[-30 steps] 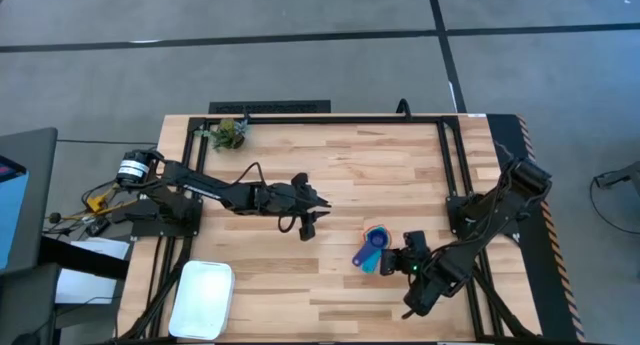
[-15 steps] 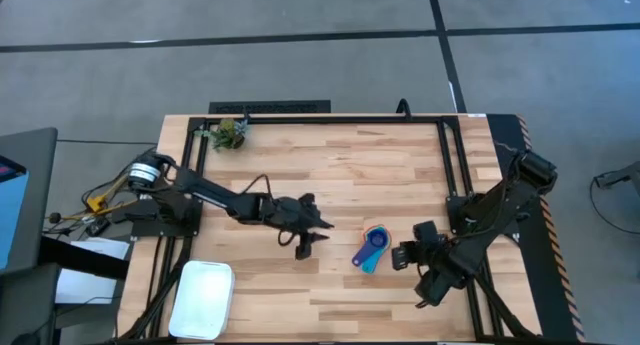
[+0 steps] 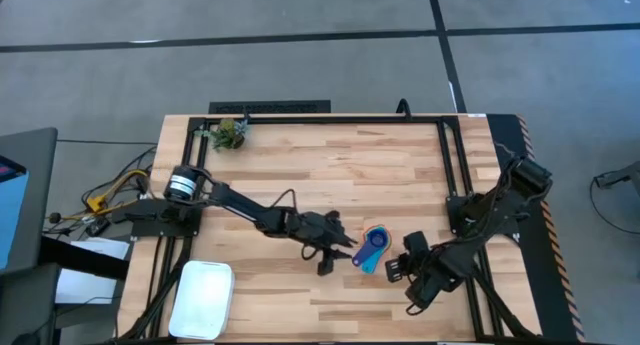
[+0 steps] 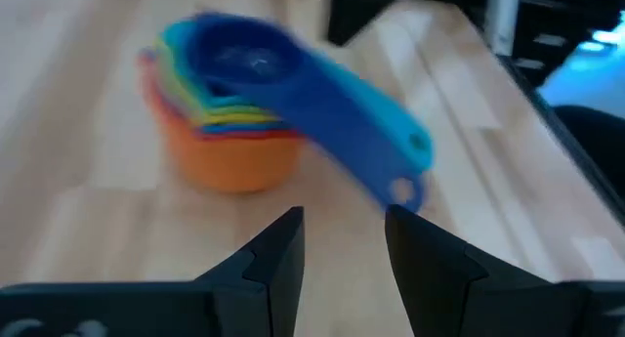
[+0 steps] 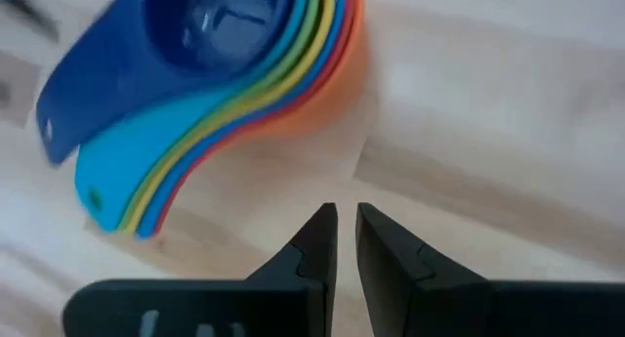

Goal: Nest measuring cups in basket
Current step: Put the nested measuring cups into the white bin

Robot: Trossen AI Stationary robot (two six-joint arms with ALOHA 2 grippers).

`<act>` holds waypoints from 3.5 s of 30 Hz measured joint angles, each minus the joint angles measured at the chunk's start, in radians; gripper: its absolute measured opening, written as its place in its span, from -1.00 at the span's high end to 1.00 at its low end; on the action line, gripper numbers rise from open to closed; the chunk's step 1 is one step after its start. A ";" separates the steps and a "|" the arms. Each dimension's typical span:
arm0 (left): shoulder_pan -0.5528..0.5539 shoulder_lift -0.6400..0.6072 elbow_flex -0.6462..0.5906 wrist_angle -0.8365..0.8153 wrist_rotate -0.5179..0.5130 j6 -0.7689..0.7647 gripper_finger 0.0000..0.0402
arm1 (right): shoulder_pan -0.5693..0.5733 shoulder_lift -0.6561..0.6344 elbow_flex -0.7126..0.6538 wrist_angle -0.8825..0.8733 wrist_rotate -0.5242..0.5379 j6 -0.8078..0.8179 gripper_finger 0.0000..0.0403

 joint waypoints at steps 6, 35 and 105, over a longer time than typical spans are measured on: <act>-0.012 0.062 0.124 -0.128 0.001 0.011 0.34 | -0.033 0.053 0.001 0.022 -0.003 -0.032 0.67; -0.034 0.061 0.163 -0.093 0.097 0.061 0.34 | -0.030 -0.035 0.004 0.124 0.158 -0.157 0.67; 0.079 -0.136 -0.066 -0.156 0.230 0.004 0.34 | -0.398 -0.253 -0.428 0.695 -0.234 -0.593 -0.07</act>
